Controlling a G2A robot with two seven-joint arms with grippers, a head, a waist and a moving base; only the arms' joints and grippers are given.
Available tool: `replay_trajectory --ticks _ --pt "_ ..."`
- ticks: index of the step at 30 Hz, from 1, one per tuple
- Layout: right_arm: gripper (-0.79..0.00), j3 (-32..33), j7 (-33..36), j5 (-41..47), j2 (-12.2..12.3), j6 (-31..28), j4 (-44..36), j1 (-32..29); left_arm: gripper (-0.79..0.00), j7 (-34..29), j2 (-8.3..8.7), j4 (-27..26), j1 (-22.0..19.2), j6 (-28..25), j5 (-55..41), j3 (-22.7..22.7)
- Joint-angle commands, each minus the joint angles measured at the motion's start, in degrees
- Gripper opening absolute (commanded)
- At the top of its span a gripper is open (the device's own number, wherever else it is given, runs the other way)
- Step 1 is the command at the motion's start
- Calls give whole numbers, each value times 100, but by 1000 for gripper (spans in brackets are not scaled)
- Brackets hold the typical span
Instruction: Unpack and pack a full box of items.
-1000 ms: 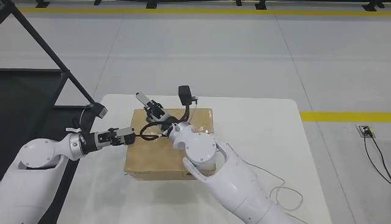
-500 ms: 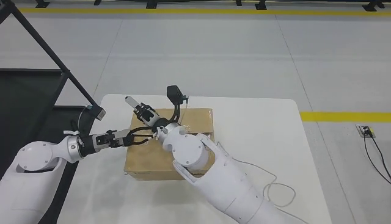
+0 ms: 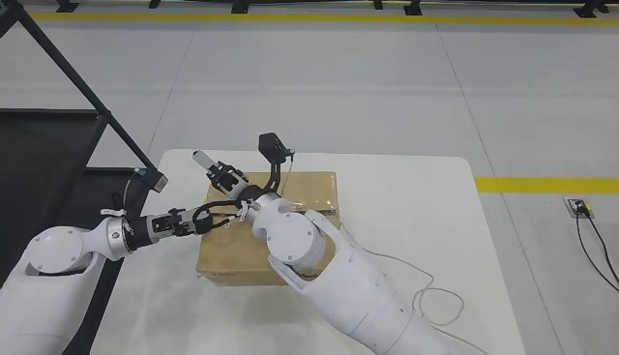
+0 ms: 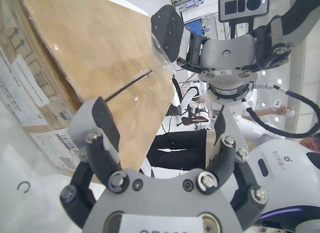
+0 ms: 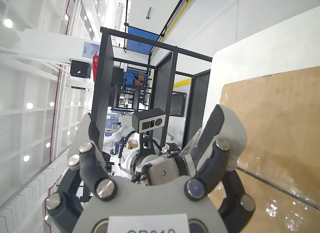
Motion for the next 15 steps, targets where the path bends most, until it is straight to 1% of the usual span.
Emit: replay_trajectory --ticks 1,4,7,11,15 --pt "0 0 0 0 0 0 0 0 0 0 0 0 0 0 0 0" --pt "0 0 0 0 0 0 0 0 0 0 0 0 0 0 0 0" --pt "0 143 141 -3 41 -215 -145 -156 0 0 0 0 0 0 0 0" --pt "0 274 220 -182 79 -183 -395 -347 0 180 19 -249 222 -99 -9 -92" --pt "0 382 239 -213 79 -364 -601 -516 0 273 41 -373 349 -61 -14 -187"
